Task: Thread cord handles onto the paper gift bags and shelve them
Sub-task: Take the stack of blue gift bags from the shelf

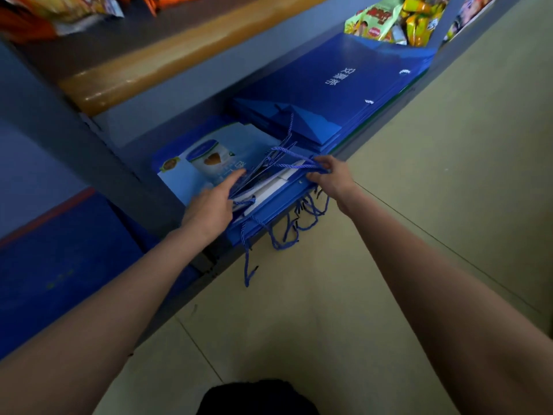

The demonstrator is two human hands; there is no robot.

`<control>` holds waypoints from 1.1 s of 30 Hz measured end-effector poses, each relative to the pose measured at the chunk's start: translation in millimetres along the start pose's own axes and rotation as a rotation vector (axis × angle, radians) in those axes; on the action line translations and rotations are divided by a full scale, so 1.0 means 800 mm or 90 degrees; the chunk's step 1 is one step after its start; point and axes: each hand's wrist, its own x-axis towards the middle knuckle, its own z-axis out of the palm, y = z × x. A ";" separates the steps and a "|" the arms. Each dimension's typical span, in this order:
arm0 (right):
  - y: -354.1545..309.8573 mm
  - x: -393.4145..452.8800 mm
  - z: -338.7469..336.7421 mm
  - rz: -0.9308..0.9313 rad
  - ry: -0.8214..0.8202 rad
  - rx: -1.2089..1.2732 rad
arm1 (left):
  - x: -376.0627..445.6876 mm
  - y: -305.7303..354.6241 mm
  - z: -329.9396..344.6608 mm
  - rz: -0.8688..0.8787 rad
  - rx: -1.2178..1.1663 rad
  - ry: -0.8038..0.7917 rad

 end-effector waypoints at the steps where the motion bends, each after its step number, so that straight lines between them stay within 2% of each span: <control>1: -0.005 -0.007 -0.004 0.004 -0.007 -0.019 | -0.003 -0.004 0.000 -0.004 -0.042 -0.026; 4: -0.034 -0.029 -0.018 0.018 -0.040 0.011 | -0.013 -0.003 0.001 -0.030 -0.173 -0.134; 5: -0.046 -0.037 -0.021 0.021 -0.059 0.028 | -0.015 0.001 0.002 -0.040 -0.181 -0.161; 7: -0.068 -0.045 -0.024 0.012 -0.106 0.061 | -0.015 0.011 0.006 -0.038 -0.096 -0.164; 11: -0.079 -0.036 -0.025 -0.033 -0.154 0.024 | -0.005 0.020 -0.004 -0.023 0.128 0.025; 14: -0.060 -0.022 -0.035 -0.057 -0.098 -0.115 | 0.011 0.008 -0.019 -0.028 0.164 0.136; 16: -0.048 -0.016 -0.035 -0.061 -0.106 -0.157 | 0.020 -0.005 -0.027 0.000 0.147 0.170; 19: -0.032 -0.006 -0.025 -0.045 -0.145 -0.240 | 0.026 -0.007 -0.020 0.017 0.090 0.125; 21: -0.026 0.000 -0.018 -0.056 -0.118 -0.276 | 0.028 -0.001 -0.002 -0.006 0.059 0.049; 25: -0.006 0.007 -0.014 -0.029 -0.062 -0.161 | 0.035 0.008 0.031 -0.075 0.107 -0.100; 27: 0.002 0.007 -0.015 -0.004 -0.050 -0.097 | 0.039 0.012 0.032 -0.091 0.163 -0.101; 30: 0.008 0.006 -0.014 0.029 -0.034 -0.039 | 0.046 0.018 0.030 -0.029 0.279 -0.067; 33: 0.010 0.006 -0.017 0.031 -0.013 -0.013 | 0.052 0.016 0.013 -0.008 0.264 0.016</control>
